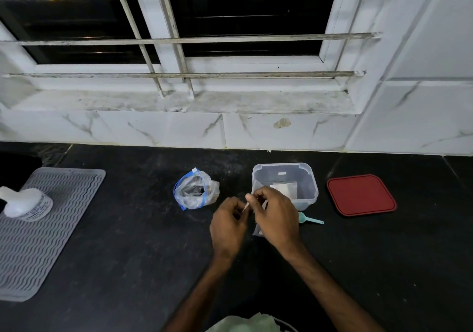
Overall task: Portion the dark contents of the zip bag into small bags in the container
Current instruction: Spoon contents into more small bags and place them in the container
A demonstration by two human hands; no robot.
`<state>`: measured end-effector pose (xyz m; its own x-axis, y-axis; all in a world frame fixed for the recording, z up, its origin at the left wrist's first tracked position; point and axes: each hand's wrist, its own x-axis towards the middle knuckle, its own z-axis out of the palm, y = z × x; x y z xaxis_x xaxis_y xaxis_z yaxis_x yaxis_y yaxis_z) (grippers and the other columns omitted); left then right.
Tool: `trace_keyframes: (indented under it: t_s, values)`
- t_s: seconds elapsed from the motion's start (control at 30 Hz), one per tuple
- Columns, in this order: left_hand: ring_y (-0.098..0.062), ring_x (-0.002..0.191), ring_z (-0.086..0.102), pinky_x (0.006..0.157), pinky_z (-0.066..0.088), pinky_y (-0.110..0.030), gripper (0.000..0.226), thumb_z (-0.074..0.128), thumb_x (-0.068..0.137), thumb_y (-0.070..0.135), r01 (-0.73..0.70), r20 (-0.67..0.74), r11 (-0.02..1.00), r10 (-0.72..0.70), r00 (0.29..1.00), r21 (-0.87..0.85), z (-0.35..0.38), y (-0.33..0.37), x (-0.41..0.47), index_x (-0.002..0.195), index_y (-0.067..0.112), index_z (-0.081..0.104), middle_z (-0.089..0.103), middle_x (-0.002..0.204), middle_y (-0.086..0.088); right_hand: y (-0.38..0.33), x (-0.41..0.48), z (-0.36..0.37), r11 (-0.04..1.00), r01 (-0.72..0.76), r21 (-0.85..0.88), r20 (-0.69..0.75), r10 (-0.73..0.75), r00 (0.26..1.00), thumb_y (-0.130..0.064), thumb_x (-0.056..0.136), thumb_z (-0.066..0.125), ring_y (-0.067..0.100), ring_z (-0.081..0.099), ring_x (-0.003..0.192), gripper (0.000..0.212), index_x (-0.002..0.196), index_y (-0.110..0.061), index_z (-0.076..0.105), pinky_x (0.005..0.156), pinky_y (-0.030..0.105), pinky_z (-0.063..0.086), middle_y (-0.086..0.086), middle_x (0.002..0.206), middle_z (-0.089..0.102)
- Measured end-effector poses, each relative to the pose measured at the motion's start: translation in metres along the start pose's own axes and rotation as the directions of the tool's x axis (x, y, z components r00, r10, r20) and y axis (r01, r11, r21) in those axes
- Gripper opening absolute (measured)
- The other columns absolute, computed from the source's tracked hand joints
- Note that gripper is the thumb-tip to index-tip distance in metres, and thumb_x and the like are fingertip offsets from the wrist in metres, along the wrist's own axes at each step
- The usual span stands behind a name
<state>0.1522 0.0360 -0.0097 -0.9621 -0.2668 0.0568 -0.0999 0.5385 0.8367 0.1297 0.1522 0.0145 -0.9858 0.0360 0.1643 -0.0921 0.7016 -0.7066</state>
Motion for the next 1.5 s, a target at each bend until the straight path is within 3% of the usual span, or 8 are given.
trace_keyframes:
  t_s: [0.17,0.3,0.53,0.73,0.9,1.0,1.2,1.5]
  values:
    - [-0.002,0.078,0.065,0.07,0.055,-0.026,0.007,0.071,0.086,0.031,-0.016,0.205,0.987,0.049,0.978,-0.161,-0.003,-0.005,0.0,0.087,0.032,0.064,0.068,0.084,0.013,0.006,-0.003,-0.002,0.995,-0.057,0.079,0.017,0.056,0.998,-0.038,0.089,0.063,0.004,0.059,0.071,0.017,0.079,-0.024,0.062,0.066,0.031,0.054,-0.012,0.077,0.065]
    - [-0.005,0.092,0.068,0.08,0.057,-0.031,0.025,0.069,0.086,0.028,-0.011,0.287,0.968,0.085,0.954,-0.251,-0.005,-0.009,0.003,0.109,0.029,0.061,0.07,0.101,0.011,0.007,0.003,-0.004,0.999,0.0,0.034,0.083,-0.003,0.997,-0.038,0.089,0.064,0.005,0.059,0.071,0.016,0.082,-0.024,0.063,0.066,0.027,0.053,-0.012,0.079,0.065]
    - [-0.016,0.101,0.067,0.088,0.055,-0.03,0.021,0.064,0.091,0.004,0.035,0.214,0.909,0.06,0.975,-0.415,-0.005,-0.014,0.004,0.11,0.013,0.062,0.07,0.106,0.0,0.013,0.012,-0.01,0.998,0.049,-0.045,0.178,-0.04,0.983,-0.04,0.089,0.063,0.007,0.061,0.076,0.019,0.087,-0.021,0.066,0.069,0.029,0.053,-0.008,0.086,0.068]
    - [-0.019,0.07,0.067,0.059,0.057,-0.031,0.008,0.059,0.095,0.008,0.184,0.266,0.844,-0.052,0.963,-0.503,-0.009,-0.005,0.004,0.095,0.006,0.066,0.072,0.08,-0.01,0.024,0.014,-0.008,0.974,-0.09,0.207,0.314,0.021,0.949,-0.033,0.087,0.068,0.004,0.063,0.076,0.016,0.087,-0.018,0.071,0.074,0.026,0.053,-0.007,0.08,0.069]
    - [-0.023,0.071,0.068,0.058,0.058,-0.032,0.006,0.067,0.088,0.011,0.253,0.326,0.779,-0.065,0.943,-0.574,-0.011,0.0,0.004,0.09,0.006,0.07,0.073,0.084,-0.015,0.026,0.012,-0.011,0.889,-0.205,0.41,0.317,0.072,0.946,-0.025,0.085,0.072,-0.002,0.059,0.065,0.007,0.079,-0.021,0.072,0.068,0.021,0.049,-0.007,0.071,0.067]
    - [-0.02,0.068,0.067,0.057,0.057,-0.031,0.016,0.073,0.079,0.019,0.266,0.333,0.757,-0.068,0.94,-0.597,-0.011,0.001,0.004,0.089,0.007,0.069,0.072,0.081,-0.013,0.026,0.011,-0.01,0.858,-0.21,0.468,0.321,0.056,0.945,-0.023,0.084,0.073,0.003,0.061,0.071,0.007,0.078,-0.025,0.073,0.073,0.029,0.051,-0.006,0.072,0.068]
    - [-0.014,0.069,0.069,0.056,0.056,-0.025,0.005,0.071,0.085,0.005,0.257,0.343,0.797,-0.067,0.937,-0.546,-0.012,0.004,0.008,0.09,0.005,0.071,0.074,0.082,-0.008,0.031,0.01,-0.008,0.831,-0.262,0.49,0.325,0.105,0.94,-0.023,0.083,0.074,0.018,0.066,0.082,0.008,0.075,-0.024,0.075,0.085,0.044,0.056,-0.004,0.076,0.071]
    - [-0.019,0.063,0.065,0.051,0.055,-0.027,0.008,0.064,0.091,0.005,0.219,0.312,0.834,-0.059,0.948,-0.507,-0.015,0.008,0.009,0.088,0.001,0.07,0.071,0.076,-0.013,0.028,0.008,-0.006,0.887,-0.203,0.415,0.246,0.106,0.964,-0.029,0.087,0.069,0.009,0.066,0.077,0.011,0.081,-0.019,0.071,0.079,0.035,0.057,-0.005,0.077,0.07]
